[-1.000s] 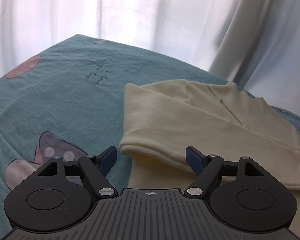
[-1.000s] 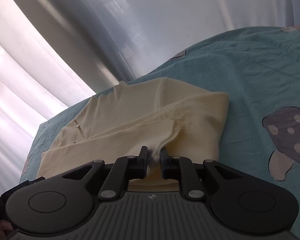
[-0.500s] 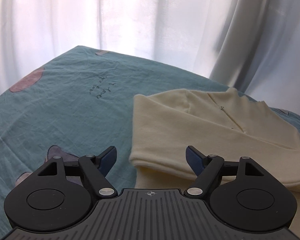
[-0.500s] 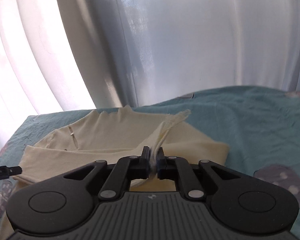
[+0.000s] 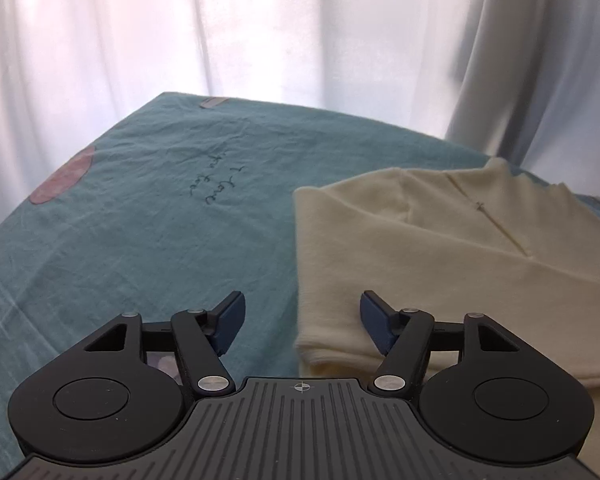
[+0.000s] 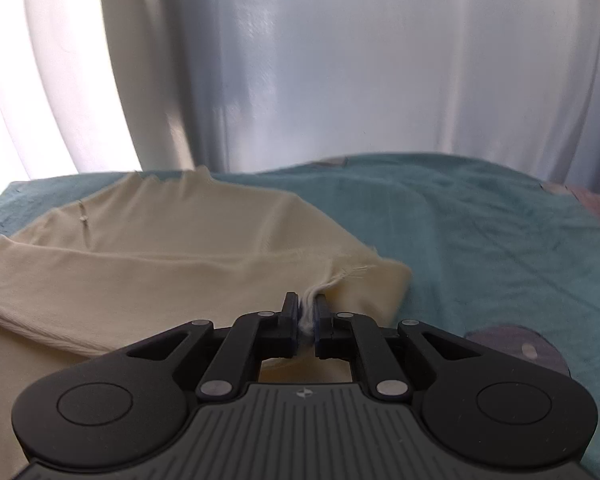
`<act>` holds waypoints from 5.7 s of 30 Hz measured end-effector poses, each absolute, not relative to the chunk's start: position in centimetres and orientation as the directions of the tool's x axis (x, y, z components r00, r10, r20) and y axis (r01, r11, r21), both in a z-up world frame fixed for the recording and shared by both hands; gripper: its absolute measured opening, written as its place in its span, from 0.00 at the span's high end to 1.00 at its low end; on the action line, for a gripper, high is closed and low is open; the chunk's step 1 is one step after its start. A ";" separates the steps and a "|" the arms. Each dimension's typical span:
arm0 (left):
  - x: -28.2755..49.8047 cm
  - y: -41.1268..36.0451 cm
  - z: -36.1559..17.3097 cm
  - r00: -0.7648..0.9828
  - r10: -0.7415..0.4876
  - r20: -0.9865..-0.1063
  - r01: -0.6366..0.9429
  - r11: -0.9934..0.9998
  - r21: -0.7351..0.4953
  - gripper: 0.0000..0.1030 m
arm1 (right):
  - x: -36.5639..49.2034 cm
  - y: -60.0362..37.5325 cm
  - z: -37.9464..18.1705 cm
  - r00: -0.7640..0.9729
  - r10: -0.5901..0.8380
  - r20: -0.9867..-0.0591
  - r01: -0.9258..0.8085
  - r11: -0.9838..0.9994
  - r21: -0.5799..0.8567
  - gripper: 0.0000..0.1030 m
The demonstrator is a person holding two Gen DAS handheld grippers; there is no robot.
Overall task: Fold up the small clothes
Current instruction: 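Fold the held sleeve across the body and open the right tool, then move both tools to the sweater hem, then grasp the hem with the right tool while the left tool grasps the hem, then lift the hem up with both tools and fold it toward the collar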
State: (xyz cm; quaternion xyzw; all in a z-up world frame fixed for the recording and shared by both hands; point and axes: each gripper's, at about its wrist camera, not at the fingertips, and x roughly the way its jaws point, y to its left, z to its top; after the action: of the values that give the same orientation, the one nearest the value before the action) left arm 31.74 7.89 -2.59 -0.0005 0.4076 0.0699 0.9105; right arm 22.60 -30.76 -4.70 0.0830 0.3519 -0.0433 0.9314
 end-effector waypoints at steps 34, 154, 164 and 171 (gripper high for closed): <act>30.5 2.1 -3.7 0.672 -0.044 -0.740 0.122 0.991 0.052 0.22 | 20.1 -24.9 -4.9 0.728 0.105 -0.678 -0.106 0.994 0.041 0.94; 34.6 7.4 -0.7 0.670 -0.208 -0.713 0.222 0.972 -0.074 0.90 | 22.6 -27.6 -2.8 0.760 0.061 -0.647 -0.035 0.998 0.054 0.94; 34.8 6.8 -2.8 0.638 -0.241 -0.731 0.272 0.959 -0.080 0.91 | 23.6 -26.9 -4.3 0.721 0.082 -0.688 -0.094 0.995 0.020 0.89; 37.1 6.4 2.6 0.736 -0.203 -0.646 0.259 0.966 -0.008 0.91 | 24.9 -26.5 -1.8 0.800 0.015 -0.600 -0.075 0.994 -0.075 0.95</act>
State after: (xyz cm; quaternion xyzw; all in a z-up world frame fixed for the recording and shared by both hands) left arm 37.14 6.38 2.56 0.0414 0.3414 -0.1240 0.9308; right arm 24.90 -26.45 -1.78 -0.0475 0.3155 0.0239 0.9474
